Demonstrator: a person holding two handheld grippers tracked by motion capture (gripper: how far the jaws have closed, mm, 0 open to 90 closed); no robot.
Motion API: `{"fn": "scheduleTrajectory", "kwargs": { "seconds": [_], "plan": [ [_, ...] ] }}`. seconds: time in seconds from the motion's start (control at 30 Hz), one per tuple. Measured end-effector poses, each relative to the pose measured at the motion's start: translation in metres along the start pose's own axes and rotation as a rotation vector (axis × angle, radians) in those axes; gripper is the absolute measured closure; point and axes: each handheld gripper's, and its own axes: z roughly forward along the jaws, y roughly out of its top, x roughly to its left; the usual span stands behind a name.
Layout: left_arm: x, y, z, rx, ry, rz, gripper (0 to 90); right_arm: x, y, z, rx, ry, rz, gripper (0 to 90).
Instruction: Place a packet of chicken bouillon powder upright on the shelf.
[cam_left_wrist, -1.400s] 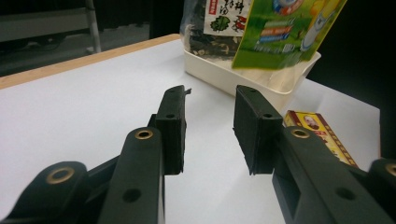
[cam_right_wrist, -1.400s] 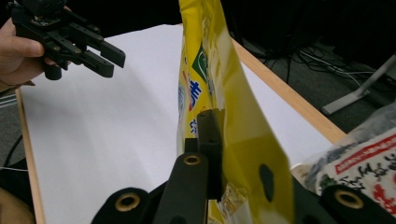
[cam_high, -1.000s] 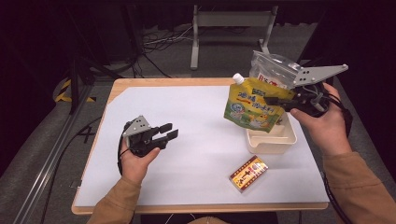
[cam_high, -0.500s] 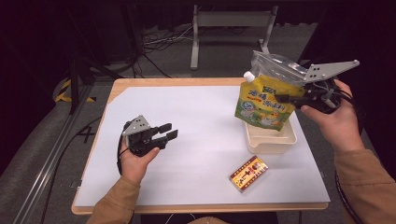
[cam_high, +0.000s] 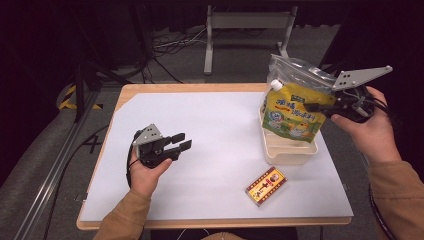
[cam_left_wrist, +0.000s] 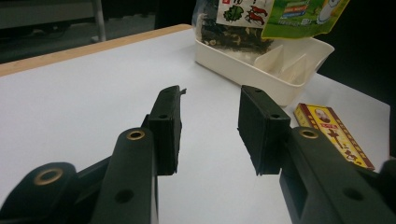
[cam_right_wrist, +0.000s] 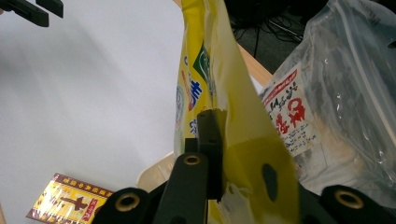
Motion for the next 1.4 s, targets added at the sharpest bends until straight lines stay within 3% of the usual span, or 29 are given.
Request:
{"fn": "scheduleTrajectory", "kwargs": {
  "seconds": [0.8,1.4],
  "plan": [
    [0.000,0.000,0.001,0.006,-0.005,-0.003,59.6,-0.012,-0.019,0.018,0.063,0.019,0.026,89.8],
    [-0.001,-0.001,0.003,0.014,-0.011,-0.003,58.8,-0.011,-0.024,0.021,0.081,0.043,-0.017,89.8]
  ]
}}
